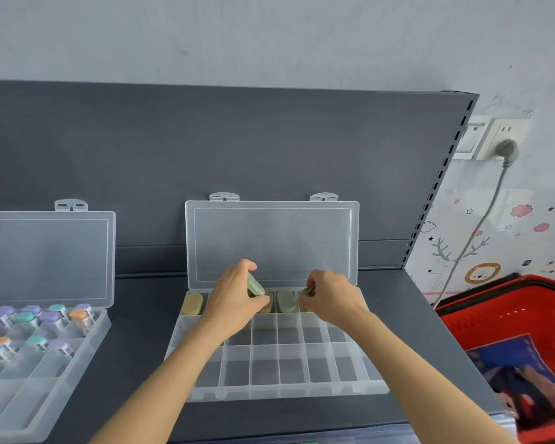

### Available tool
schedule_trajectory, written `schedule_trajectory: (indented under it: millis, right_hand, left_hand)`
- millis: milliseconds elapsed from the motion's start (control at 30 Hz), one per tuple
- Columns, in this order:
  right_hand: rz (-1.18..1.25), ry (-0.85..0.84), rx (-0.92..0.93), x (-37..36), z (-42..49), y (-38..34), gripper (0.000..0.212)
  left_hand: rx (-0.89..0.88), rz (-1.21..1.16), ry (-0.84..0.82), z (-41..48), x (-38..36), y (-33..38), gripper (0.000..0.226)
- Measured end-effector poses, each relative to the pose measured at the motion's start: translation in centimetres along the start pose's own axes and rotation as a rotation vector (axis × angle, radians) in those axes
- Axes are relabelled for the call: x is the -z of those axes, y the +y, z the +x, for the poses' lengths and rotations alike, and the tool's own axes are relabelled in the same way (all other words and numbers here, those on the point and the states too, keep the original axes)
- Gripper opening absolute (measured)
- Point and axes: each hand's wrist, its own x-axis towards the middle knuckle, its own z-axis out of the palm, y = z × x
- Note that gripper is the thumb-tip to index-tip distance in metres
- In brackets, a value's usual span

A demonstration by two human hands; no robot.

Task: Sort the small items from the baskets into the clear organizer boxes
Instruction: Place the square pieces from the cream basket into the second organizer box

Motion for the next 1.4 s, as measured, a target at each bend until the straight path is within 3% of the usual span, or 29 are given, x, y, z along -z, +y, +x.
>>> schedule_trajectory:
  millis: [133, 267, 367, 533, 667, 767, 900, 1067, 1233, 1400]
  right_hand:
    - [0.114, -0.019, -0.025, 0.4, 0.3, 0.2, 0.025]
    - [0.528, 0.015, -0.163, 1.9, 0.2, 1.3, 0.023]
    - [0.799, -0.041, -0.238, 3.0, -0.4, 2.3, 0.034]
    - [0.938, 0.003, -0.219, 3.5, -1.7, 4.6, 0.044]
    - [0.931, 0.136, -0.177, 4.1, -3.0, 5.7, 0.014]
    - [0.954, 0.224, -0.223, 4.1, -3.1, 6.9, 0.018]
    - [0.979, 0.233, -0.198, 4.1, -3.1, 8.3, 0.004]
    - [0.886, 0.226, -0.191, 3.8, -3.0, 9.3, 0.035]
    - [0.79, 0.212, -0.161, 3.3, -2.7, 10.0, 0.041]
    - [0.703, 0.17, -0.13, 3.4, -2.3, 9.9, 0.042]
  left_hand:
    - [-0.055, -0.068, -0.007, 0.0, 0.1, -0.4, 0.05]
    - [-0.111, -0.137, -0.02, -0.1, -0.1, -0.1, 0.043]
    - [-0.165, -0.186, -0.015, 0.2, -0.8, 0.8, 0.04]
    - [-0.235, -0.223, -0.072, 1.0, -2.8, 2.8, 0.036]
    - [-0.278, -0.257, -0.131, 1.8, -4.5, 4.7, 0.038]
    - [-0.274, -0.258, -0.179, 2.7, -5.9, 5.7, 0.044]
    - [-0.265, -0.166, -0.228, 3.7, -7.5, 6.2, 0.047]
    - [-0.264, 0.003, -0.322, 4.3, -8.4, 5.4, 0.044]
    - [-0.245, 0.06, -0.358, 4.6, -8.8, 4.8, 0.049]
    - [-0.369, 0.266, -0.345, 4.5, -9.1, 4.9, 0.044]
